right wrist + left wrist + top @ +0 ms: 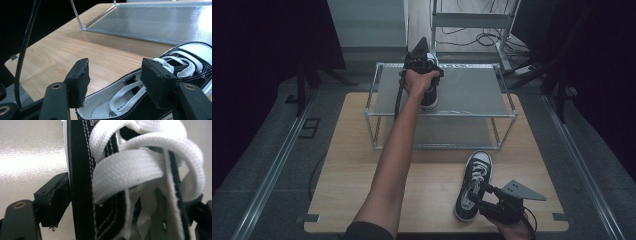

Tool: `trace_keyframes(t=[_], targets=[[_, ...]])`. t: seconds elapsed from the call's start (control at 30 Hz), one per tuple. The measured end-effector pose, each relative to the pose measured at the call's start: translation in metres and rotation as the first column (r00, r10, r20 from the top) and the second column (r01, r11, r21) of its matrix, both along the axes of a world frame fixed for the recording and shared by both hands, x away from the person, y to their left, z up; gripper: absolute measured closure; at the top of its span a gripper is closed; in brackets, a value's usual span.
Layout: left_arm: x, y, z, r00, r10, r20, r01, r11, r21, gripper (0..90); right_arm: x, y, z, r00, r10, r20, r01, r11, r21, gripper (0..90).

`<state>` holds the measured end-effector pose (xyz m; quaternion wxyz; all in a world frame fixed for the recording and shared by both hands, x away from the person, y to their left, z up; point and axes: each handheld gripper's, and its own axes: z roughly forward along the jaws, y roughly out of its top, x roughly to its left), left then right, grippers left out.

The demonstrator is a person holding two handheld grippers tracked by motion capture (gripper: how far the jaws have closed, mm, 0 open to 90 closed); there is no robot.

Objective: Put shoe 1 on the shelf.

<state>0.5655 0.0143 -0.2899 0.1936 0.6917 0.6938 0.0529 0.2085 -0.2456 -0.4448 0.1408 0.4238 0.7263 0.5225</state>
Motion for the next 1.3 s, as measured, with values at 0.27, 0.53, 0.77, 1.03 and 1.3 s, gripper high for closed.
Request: trace_keyframes(t=[0.27, 0.53, 0.77, 1.03, 1.3], targets=[[0.000, -0.001, -0.001, 1.0000, 0.002, 0.002, -0.002, 1.0000, -0.008, 14.4, 0.000, 0.000, -0.001, 1.0000, 0.002, -0.002, -0.002, 1.000, -0.002, 39.8], [-0.006, 0.001, 0.008, 0.9953, -0.025, 0.094, 0.029, 0.9989, -0.037, 12.2, 0.000, 0.001, -0.001, 1.0000, 0.004, -0.002, -0.004, 1.000, -0.002, 39.8], [-0.023, 0.011, 0.023, 0.9771, -0.072, 0.200, 0.090, 0.9924, -0.084, 12.2, -0.001, 0.004, -0.001, 1.0000, 0.010, -0.002, -0.010, 1.000, -0.007, 39.8], [-0.051, 0.033, 0.036, 0.9450, -0.158, 0.286, 0.200, 0.9719, -0.124, 14.8, -0.002, 0.006, -0.001, 1.0000, 0.009, 0.002, -0.009, 1.000, -0.012, 39.8], [-0.075, 0.056, 0.035, 0.9121, -0.234, 0.337, 0.304, 0.9371, -0.172, 18.7, -0.002, 0.010, -0.003, 0.9997, 0.022, -0.004, -0.022, 0.999, -0.023, 39.8]])
